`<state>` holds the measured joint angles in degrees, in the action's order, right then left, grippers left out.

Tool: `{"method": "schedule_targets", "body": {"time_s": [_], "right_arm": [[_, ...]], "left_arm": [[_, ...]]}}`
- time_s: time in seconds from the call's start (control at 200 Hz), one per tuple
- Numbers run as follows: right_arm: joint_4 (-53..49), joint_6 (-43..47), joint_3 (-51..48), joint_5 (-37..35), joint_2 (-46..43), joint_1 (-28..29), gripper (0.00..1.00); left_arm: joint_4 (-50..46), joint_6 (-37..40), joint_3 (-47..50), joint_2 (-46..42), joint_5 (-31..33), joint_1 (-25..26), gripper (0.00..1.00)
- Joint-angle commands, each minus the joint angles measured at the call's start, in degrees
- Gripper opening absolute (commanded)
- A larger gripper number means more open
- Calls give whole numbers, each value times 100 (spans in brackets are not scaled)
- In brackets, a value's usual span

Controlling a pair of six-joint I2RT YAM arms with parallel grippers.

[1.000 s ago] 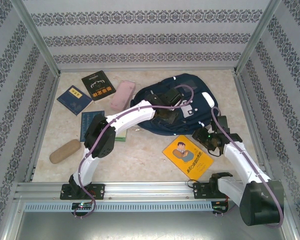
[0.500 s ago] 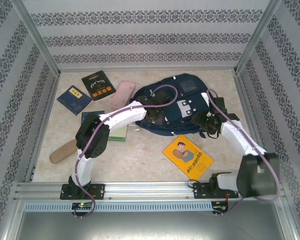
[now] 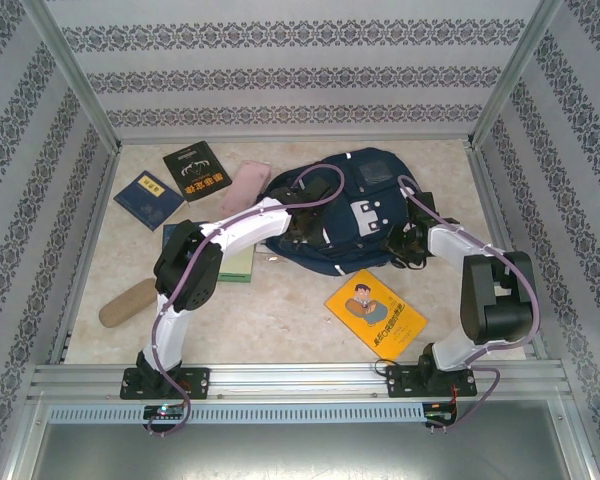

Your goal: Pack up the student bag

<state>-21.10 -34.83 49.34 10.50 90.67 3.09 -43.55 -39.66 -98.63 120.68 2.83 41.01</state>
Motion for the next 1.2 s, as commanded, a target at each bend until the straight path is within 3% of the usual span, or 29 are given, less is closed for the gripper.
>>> {"method": "schedule_targets", "body": {"time_s": [0.0,0.355,0.49,0.629,0.799,1.069,1.194], "right_arm": [[289,-42,294,228,-126,-54,0],[-86,-63,1794,780,-914,-55,0],[-36,-271,2161,949,-878,-59,0],[261,-485,2177,1090,-901,-55,0],[600,-599,2026,1150,-953,-54,0],[757,-607,1865,1072,-956,134,0],[818,-638,1791,1073,-971,217,0]], "left_arm": [[-399,18,-134,27,118,-23,37],[-849,817,-1212,-321,727,-51,42],[-769,1064,-1170,-507,825,-50,46],[-930,800,-883,-554,902,-186,50],[-644,52,-185,-877,219,-523,65],[406,-1384,766,-1378,-1429,-821,75],[908,-1735,961,-1268,-1651,-827,79]]}}
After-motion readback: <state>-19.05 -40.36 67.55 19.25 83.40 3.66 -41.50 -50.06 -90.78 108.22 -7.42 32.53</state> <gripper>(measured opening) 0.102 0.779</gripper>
